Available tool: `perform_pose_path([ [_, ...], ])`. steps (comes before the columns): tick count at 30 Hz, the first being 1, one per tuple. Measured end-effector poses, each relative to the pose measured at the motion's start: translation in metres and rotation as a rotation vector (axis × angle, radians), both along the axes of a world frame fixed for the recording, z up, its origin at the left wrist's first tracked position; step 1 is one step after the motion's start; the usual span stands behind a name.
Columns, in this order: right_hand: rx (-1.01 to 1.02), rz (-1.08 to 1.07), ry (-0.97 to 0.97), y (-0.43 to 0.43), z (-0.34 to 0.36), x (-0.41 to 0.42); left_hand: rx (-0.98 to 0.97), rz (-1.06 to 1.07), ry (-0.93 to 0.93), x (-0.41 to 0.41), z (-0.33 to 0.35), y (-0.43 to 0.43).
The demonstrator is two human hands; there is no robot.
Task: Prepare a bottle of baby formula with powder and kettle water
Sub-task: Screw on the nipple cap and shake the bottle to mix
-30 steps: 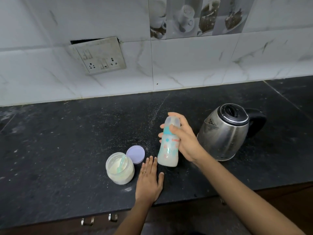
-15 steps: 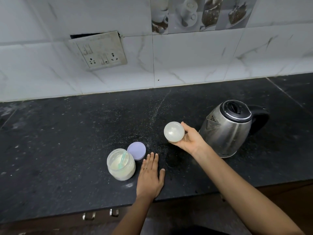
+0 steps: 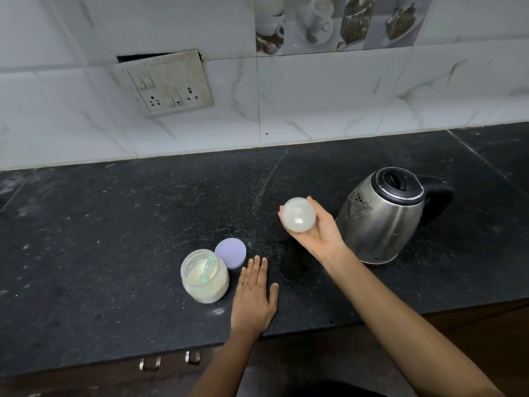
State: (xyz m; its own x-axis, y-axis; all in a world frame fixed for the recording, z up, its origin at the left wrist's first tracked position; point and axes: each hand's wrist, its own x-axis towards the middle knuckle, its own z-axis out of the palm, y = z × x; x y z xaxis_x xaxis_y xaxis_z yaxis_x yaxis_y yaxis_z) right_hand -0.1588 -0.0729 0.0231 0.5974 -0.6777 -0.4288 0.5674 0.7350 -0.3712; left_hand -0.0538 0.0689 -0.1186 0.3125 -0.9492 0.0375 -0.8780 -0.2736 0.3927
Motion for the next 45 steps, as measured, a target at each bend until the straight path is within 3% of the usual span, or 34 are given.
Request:
perform_pose_path([
  [3,-0.151,0.125,-0.045,0.008,-0.005,-0.004,-0.002,0.004,0.004,0.001,0.001,0.000],
  [7,-0.169,0.024,-0.072,0.001,-0.011,-0.006,-0.012,-0.003,-0.007,0.000,0.000,0.000],
  [11,-0.306,0.187,-0.149,0.006,-0.008,-0.011,-0.015,0.001,0.007,0.001,-0.001,0.000],
  [15,-0.191,0.050,-0.178,-0.006,-0.014,-0.012,-0.014,-0.003,-0.005,0.000,-0.001,0.000],
  [18,-0.297,0.180,-0.227,-0.002,-0.004,-0.014,-0.015,-0.003,0.004,0.001,-0.001,0.000],
  [21,-0.295,0.075,-0.175,-0.010,-0.006,-0.013,-0.023,0.000,-0.006,0.000,-0.002,0.000],
  [25,-0.313,0.174,-0.217,-0.005,-0.002,-0.014,-0.018,0.000,0.000,0.001,-0.001,0.000],
  [29,-0.261,0.080,-0.184,-0.012,-0.013,-0.013,-0.015,-0.001,-0.009,0.000,-0.002,-0.001],
  [32,-0.320,0.174,-0.181,-0.002,-0.008,-0.014,-0.013,-0.001,0.001,0.001,-0.001,0.000],
  [37,-0.264,0.153,-0.176,-0.008,-0.014,-0.013,-0.020,0.004,-0.001,0.000,-0.001,0.000],
  [39,-0.389,0.233,-0.158,-0.003,-0.007,-0.015,-0.014,0.002,-0.007,0.001,-0.001,0.000],
  [43,-0.324,0.160,-0.101,-0.009,-0.017,-0.015,-0.019,0.002,-0.013,0.000,-0.002,0.000],
  [45,-0.396,0.250,-0.189,-0.007,-0.014,-0.014,-0.020,0.006,-0.005,0.000,-0.002,0.000],
])
